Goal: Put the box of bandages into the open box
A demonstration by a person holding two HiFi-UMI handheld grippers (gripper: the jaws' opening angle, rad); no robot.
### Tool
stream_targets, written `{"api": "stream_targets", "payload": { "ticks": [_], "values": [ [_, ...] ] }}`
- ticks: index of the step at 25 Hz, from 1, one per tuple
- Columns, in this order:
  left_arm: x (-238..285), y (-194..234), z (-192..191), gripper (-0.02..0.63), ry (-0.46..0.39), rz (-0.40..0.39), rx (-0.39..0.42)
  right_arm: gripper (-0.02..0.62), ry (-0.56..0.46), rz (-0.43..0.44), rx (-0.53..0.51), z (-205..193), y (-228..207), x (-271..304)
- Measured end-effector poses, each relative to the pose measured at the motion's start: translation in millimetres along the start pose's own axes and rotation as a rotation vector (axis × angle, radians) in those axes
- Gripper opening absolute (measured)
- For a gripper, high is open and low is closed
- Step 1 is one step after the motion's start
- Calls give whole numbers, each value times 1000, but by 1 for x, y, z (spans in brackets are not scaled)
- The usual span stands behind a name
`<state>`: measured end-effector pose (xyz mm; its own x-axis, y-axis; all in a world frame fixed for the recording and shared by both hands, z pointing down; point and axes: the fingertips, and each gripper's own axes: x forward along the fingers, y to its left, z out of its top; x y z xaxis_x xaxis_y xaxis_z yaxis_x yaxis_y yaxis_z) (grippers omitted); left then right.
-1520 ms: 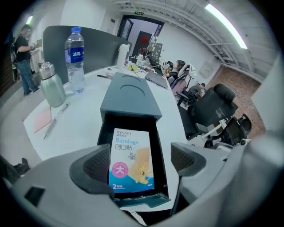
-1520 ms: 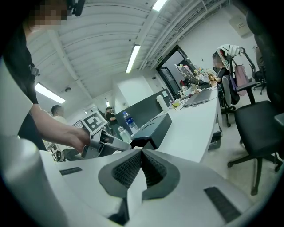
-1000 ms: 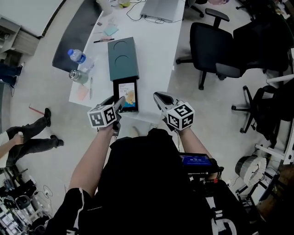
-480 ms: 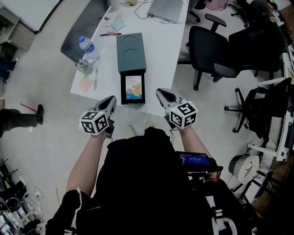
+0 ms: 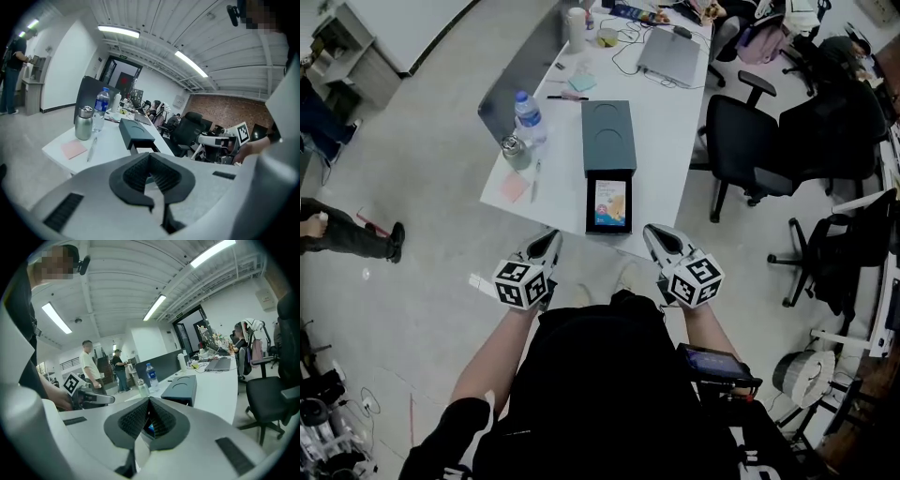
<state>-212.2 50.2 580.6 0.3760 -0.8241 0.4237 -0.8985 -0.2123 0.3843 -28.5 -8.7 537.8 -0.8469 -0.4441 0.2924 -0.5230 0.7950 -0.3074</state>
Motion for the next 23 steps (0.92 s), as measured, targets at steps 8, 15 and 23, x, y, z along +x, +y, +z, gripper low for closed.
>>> {"api": "stream_targets", "payload": {
  "ticks": [8,15,23],
  "values": [
    [-24,-3,-21,8,-5,-34,-6,23,20,-53,6,-32,19,-21],
    [-36,1,-23,8,17,-68,22,23,-9,-64,0,-27,40,-9],
    [-38,10,-17,8,19,-81,42,23,-32,-59,-22,-20,53,0]
  ]
}}
